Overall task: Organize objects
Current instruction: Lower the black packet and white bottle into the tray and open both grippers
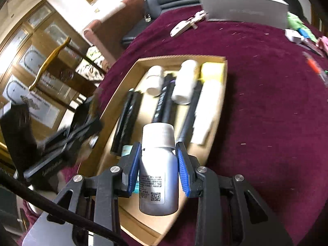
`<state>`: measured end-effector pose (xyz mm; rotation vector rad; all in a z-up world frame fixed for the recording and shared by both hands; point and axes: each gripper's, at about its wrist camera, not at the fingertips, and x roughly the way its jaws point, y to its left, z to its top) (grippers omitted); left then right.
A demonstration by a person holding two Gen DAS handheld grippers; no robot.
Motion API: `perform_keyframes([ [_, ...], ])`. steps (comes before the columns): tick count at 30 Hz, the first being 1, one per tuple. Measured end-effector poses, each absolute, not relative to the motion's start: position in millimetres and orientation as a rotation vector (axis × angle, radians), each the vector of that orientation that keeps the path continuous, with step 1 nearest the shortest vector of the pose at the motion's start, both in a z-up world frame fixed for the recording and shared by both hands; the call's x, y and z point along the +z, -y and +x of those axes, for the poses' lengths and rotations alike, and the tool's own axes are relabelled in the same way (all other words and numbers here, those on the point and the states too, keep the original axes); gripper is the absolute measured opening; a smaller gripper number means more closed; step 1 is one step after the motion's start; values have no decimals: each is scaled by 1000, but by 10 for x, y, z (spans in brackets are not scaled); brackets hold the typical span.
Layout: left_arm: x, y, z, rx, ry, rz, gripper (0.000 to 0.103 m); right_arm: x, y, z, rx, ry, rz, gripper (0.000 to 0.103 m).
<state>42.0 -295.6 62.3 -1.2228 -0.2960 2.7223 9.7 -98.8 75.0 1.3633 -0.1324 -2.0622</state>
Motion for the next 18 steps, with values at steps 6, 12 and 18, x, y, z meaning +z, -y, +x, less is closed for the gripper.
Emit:
perform_keyframes([
  [6, 537, 3012, 16, 2677, 354, -1323, 39, 652, 1251, 65, -2029, 110, 1390, 32],
  [12, 350, 3094, -357, 2625, 431, -1445, 39, 643, 1462, -131, -2029, 128, 1381, 32],
  [18, 326, 3087, -455, 2611, 457, -1447, 40, 551, 1684, -321, -2039, 131, 1380, 32],
])
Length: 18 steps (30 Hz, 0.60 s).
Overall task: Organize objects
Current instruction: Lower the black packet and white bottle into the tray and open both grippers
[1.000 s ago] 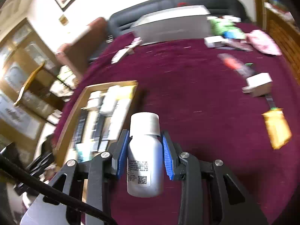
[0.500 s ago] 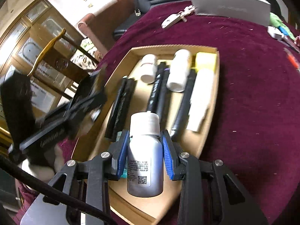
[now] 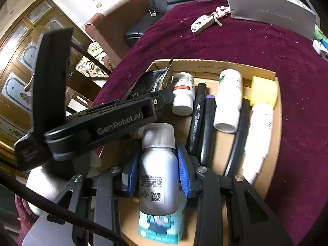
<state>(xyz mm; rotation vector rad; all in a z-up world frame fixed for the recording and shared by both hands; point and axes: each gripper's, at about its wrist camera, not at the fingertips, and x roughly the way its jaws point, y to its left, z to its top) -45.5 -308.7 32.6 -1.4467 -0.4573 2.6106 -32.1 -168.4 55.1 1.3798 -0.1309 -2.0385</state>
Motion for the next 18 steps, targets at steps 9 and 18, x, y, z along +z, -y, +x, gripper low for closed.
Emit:
perform_keyframes([
  [9, 555, 3248, -324, 2597, 565, -1316, 53, 333, 1768, -489, -2016, 153, 1425, 32],
  [18, 901, 3367, -25, 2617, 655, -1173, 60, 385, 1775, -420, -2035, 152, 1387, 43],
])
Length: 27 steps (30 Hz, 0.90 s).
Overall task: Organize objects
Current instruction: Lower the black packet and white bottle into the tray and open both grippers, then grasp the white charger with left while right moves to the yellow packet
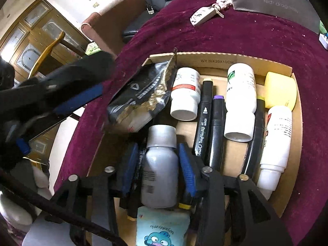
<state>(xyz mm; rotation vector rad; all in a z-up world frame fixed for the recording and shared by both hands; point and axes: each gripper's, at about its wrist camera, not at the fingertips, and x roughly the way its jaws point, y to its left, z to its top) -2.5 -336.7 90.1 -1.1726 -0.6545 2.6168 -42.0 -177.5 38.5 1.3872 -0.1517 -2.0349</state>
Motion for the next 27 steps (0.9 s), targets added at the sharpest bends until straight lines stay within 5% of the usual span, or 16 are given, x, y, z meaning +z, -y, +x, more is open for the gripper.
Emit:
perform_keyframes([
  [12, 1154, 3177, 486, 2555, 729, -1110, 62, 781, 955, -142, -2144, 255, 1254, 53],
  [27, 776, 1139, 701, 2212, 456, -1254, 66, 620, -1260, 129, -2447, 473, 1322, 55],
])
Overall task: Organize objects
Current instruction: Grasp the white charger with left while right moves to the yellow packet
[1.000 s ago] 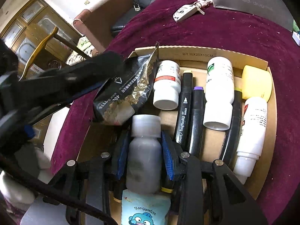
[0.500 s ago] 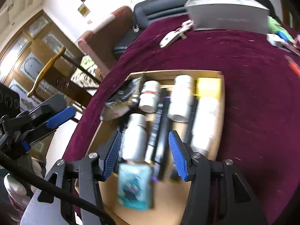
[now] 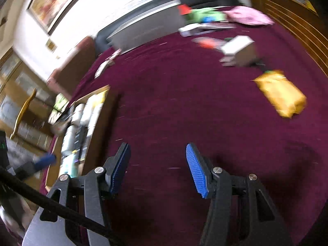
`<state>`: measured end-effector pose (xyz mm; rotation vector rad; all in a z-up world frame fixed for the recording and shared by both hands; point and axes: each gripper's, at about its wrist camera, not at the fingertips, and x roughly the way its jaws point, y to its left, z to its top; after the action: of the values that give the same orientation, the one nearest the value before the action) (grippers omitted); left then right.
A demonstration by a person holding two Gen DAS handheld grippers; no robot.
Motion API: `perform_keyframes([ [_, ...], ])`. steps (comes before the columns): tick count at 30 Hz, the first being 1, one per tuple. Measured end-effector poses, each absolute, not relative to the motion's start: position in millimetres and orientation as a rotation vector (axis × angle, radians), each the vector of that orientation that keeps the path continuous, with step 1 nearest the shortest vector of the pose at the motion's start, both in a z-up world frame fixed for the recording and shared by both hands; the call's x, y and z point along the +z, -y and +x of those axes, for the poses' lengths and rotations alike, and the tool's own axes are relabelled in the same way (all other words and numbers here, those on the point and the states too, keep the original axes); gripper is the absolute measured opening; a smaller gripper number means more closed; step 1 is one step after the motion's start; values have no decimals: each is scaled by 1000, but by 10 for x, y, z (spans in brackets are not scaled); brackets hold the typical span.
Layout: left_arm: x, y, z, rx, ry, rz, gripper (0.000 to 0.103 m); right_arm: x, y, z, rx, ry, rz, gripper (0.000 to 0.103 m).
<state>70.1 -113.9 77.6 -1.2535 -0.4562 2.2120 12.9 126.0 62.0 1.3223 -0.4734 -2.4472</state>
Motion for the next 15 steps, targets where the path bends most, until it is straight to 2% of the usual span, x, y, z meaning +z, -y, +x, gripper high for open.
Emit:
perform_keyframes([
  [7, 327, 506, 633, 2239, 242, -1327, 66, 779, -2173, -30, -2633, 614, 1284, 56],
  [9, 238, 449, 595, 2254, 215, -1353, 66, 813, -2340, -119, -2669, 653, 1273, 60],
  [13, 174, 426, 598, 2275, 196, -1328, 66, 864, -2546, -443, -2685, 789, 1245, 60],
  [15, 155, 416, 628, 2290, 181, -1292, 71, 888, -2580, -598, -2683, 856, 1222, 60],
])
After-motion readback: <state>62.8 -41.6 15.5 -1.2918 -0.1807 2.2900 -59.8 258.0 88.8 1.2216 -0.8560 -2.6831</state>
